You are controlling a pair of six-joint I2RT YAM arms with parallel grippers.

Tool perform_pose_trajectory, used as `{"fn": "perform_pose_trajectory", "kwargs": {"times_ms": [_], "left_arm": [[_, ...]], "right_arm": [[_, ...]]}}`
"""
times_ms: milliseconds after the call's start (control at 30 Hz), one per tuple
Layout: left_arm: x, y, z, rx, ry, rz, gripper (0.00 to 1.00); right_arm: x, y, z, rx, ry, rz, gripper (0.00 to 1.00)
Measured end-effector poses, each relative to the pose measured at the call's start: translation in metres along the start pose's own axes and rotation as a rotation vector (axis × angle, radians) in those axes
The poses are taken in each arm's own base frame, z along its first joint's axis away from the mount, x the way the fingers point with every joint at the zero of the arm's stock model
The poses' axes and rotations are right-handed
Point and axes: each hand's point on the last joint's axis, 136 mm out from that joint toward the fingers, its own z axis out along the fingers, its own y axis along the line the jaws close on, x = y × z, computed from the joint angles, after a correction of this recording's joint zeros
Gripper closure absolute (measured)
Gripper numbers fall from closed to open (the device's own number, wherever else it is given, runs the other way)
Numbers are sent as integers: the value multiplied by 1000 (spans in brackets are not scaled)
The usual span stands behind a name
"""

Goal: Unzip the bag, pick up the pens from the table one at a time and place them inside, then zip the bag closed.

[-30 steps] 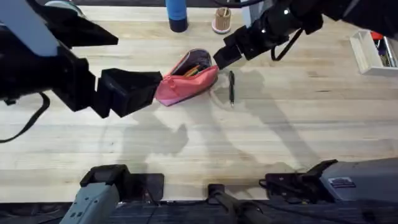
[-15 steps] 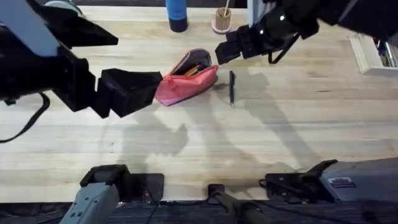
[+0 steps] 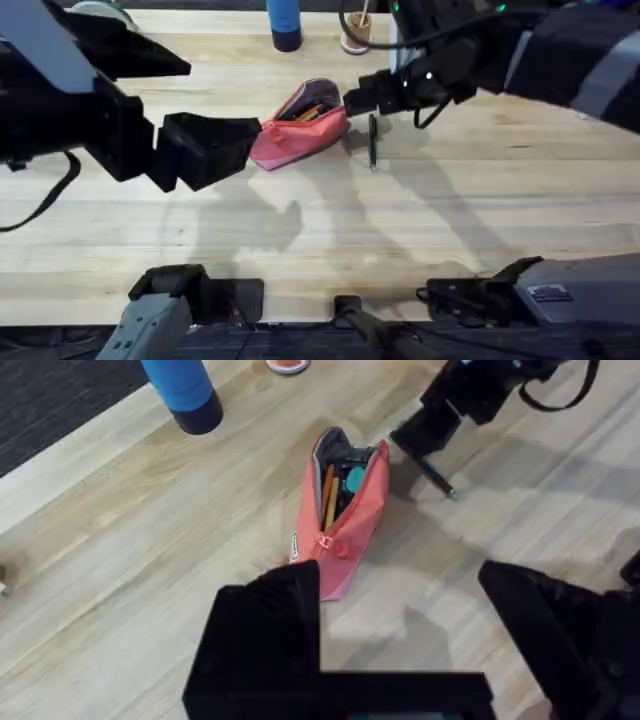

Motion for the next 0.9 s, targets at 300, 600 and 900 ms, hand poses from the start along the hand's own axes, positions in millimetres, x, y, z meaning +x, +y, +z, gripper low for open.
{"fn": "perform_pose_trajectory", "kwargs": {"times_ms": [300,600,900], "left_arm": [[1,0,0,1,2,-2,7],[1,0,0,2,3,-2,7],[1,0,0,2,3,-2,7]], "right_arm": [[13,-1,19,8,25,8,5],[25,3,50,14,87,11,5],[28,2,60,4,105,27,12]]}}
